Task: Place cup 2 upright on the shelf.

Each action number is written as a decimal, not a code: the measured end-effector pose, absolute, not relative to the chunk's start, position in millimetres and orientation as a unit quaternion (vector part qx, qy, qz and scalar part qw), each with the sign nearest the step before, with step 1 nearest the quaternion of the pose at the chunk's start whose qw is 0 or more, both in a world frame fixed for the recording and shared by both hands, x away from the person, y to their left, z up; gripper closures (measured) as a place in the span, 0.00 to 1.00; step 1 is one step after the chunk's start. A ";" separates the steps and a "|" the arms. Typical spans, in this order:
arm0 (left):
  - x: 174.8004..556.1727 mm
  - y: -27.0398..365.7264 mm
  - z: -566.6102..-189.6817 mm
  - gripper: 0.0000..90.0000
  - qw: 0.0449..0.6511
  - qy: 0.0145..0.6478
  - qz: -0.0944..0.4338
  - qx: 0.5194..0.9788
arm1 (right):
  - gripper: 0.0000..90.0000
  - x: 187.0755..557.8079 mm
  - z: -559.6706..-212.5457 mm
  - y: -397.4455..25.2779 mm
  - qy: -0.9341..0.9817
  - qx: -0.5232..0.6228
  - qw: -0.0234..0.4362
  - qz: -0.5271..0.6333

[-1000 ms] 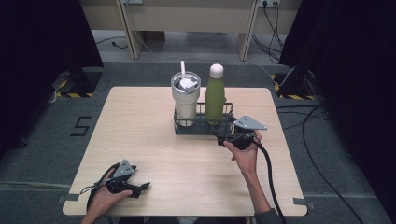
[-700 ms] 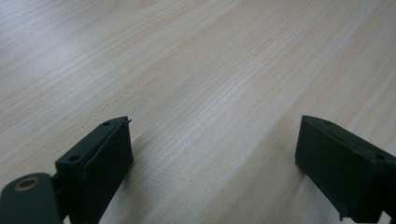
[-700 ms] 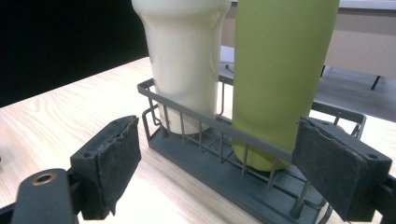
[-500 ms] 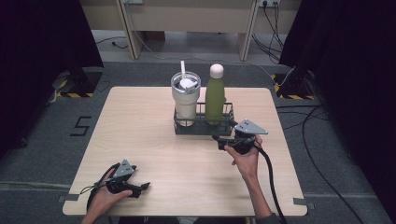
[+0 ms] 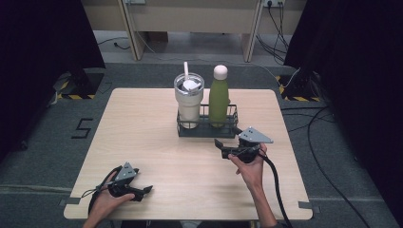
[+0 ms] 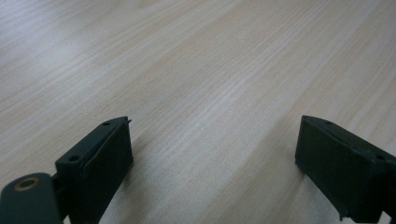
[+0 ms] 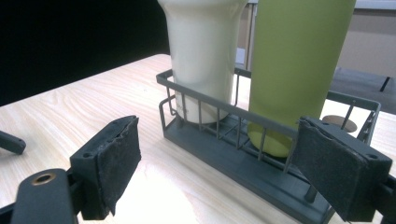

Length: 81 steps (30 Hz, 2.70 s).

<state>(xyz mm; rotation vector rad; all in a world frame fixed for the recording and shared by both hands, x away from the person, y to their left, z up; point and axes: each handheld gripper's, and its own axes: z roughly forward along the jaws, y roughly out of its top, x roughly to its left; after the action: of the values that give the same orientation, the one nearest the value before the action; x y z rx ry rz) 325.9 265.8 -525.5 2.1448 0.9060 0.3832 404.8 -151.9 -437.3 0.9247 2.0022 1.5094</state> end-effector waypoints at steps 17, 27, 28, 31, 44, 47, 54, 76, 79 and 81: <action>325.7 265.9 -525.5 0.11 0.381 0.356 0.150 0.840 | 0.17 387.7 -447.5 -156.8 0.735 0.340 0.224 0.543; 325.7 265.9 -525.5 0.11 0.381 0.356 0.150 0.840 | 0.17 379.6 -458.8 -159.5 0.745 0.340 0.215 0.533; 325.7 265.9 -525.5 0.11 0.381 0.356 0.150 0.840 | 0.17 378.8 -459.6 -159.7 0.745 0.341 0.214 0.532; 325.7 265.9 -525.5 0.11 0.381 0.356 0.150 0.840 | 0.17 376.7 -461.7 -160.8 0.746 0.340 0.214 0.531; 325.5 266.0 -525.5 0.11 0.381 0.356 0.150 0.840 | 0.17 369.0 -472.0 -162.9 0.754 0.345 0.207 0.520; 325.5 266.0 -525.5 0.11 0.381 0.356 0.150 0.840 | 0.17 366.8 -474.4 -164.3 0.756 0.346 0.206 0.516; 325.4 266.1 -525.5 0.11 0.381 0.356 0.150 0.840 | 0.17 362.4 -480.0 -168.3 0.756 0.351 0.202 0.515; 324.9 266.3 -525.5 0.11 0.381 0.356 0.150 0.840 | 0.17 347.8 -496.4 -173.8 0.776 0.354 0.186 0.488; 324.9 266.3 -525.5 0.11 0.381 0.356 0.150 0.840 | 0.17 345.5 -497.8 -174.9 0.779 0.354 0.185 0.484; 324.9 266.3 -525.5 0.11 0.381 0.356 0.150 0.840 | 0.17 343.6 -498.5 -176.4 0.779 0.355 0.184 0.483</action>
<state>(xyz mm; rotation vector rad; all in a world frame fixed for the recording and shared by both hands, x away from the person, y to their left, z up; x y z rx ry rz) 324.9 266.3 -525.5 2.1428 0.9096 0.3835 343.6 -176.4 -498.5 1.0007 2.1961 1.3613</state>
